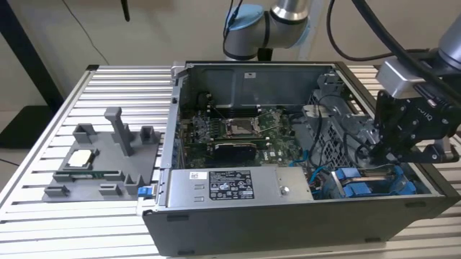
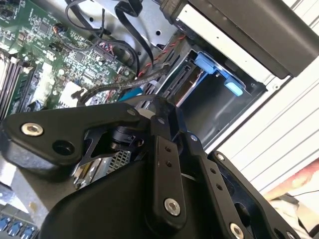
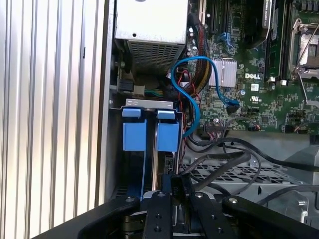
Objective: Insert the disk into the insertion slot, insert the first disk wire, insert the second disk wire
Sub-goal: 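Insert the first disk wire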
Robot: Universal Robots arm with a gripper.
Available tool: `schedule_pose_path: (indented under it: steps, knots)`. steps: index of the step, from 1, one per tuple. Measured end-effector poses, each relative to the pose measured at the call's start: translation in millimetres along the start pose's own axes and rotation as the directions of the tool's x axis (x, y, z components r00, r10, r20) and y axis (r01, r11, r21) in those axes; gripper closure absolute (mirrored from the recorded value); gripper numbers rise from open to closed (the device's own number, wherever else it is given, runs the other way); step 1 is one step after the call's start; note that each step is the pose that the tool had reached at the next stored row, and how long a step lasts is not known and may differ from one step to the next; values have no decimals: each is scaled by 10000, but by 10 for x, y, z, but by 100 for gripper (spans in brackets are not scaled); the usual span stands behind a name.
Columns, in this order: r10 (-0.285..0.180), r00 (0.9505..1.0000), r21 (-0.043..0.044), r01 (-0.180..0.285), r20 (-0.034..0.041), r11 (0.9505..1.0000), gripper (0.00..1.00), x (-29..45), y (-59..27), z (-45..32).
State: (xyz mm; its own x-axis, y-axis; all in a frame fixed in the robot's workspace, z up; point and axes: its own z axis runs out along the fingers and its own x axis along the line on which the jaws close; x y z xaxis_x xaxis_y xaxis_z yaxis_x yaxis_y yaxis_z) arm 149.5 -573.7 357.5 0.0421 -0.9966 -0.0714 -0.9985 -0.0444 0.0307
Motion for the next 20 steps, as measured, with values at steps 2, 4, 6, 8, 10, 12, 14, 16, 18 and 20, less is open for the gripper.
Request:
schedule_pose_path:
  steps: [2, 4, 6, 8, 10, 12, 14, 16, 18, 20]
  knots:
    - [0, 10000, 0, 0, -1, 10000, 81, 1, 0, 6]
    - [0, 10000, 0, 0, -1, 10000, 81, 1, -1, 11]
    - [0, 10000, 0, 0, -1, 10000, 81, 1, -1, 17]
    - [0, 10000, 0, 0, -1, 10000, 81, 2, -2, 22]
    - [0, 10000, 0, 0, -1, 10000, 81, 2, -3, 27]
    - [0, 10000, 0, 0, -1, 10000, 81, 3, -3, 33]
    - [0, 10000, 0, 0, -1, 10000, 81, 3, -3, 37]
    - [0, 10000, 0, 0, 0, 10000, 81, 3, -3, 42]
    - [0, 10000, 0, 0, -2, 10000, 81, 4, -3, 44]
    - [0, 10000, 0, 0, 0, 10000, 81, 4, -4, 47]
